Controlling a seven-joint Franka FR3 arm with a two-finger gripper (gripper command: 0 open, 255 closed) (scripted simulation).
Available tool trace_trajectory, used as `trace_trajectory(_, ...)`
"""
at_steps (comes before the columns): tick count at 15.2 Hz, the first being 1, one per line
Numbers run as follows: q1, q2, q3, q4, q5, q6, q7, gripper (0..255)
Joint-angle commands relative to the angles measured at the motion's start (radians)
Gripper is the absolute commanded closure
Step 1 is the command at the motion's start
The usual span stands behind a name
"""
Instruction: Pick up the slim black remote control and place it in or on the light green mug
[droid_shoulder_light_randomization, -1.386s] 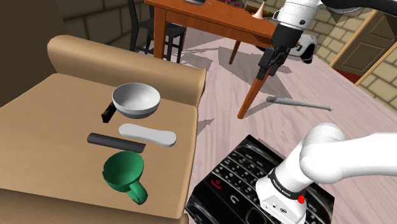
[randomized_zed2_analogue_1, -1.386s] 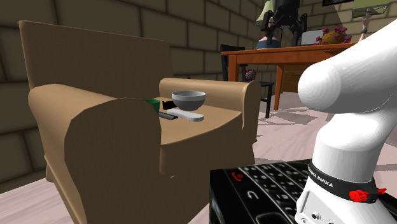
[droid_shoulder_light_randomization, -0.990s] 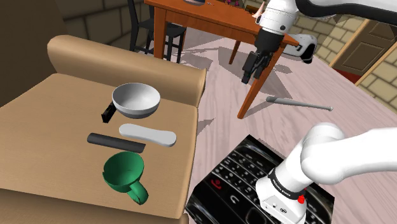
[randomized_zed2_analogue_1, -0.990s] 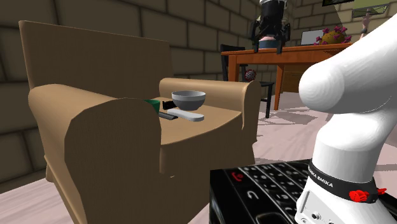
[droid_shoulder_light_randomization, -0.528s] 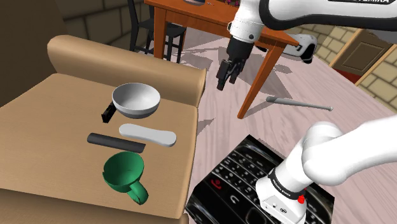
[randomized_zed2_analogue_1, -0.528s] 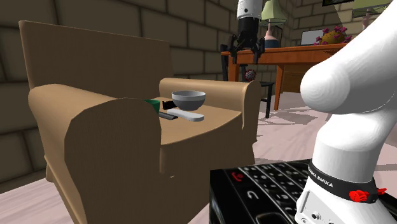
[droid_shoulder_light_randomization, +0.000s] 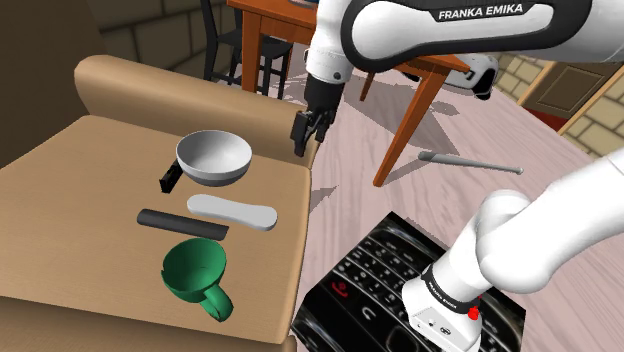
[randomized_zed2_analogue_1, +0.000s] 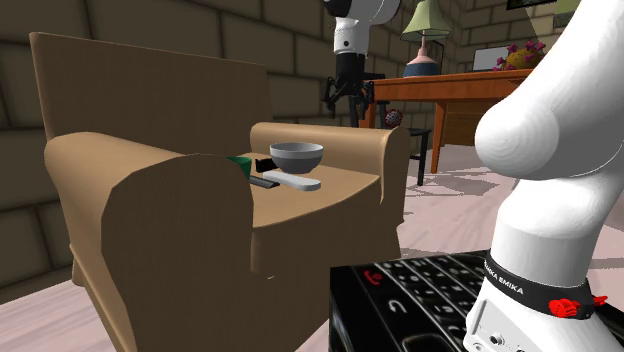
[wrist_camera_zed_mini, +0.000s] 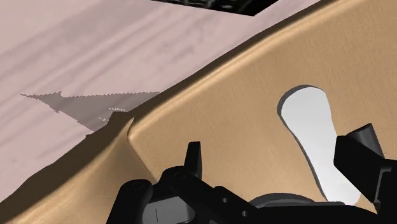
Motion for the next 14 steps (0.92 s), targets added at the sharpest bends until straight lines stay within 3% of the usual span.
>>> trace_trajectory(1,0.011,0.066,0.016,0.035,-0.004,0.034,-0.003,0)
trace_trajectory(14,0.11,0.494,0.122,0.341,-0.099,0.163,0.046,0)
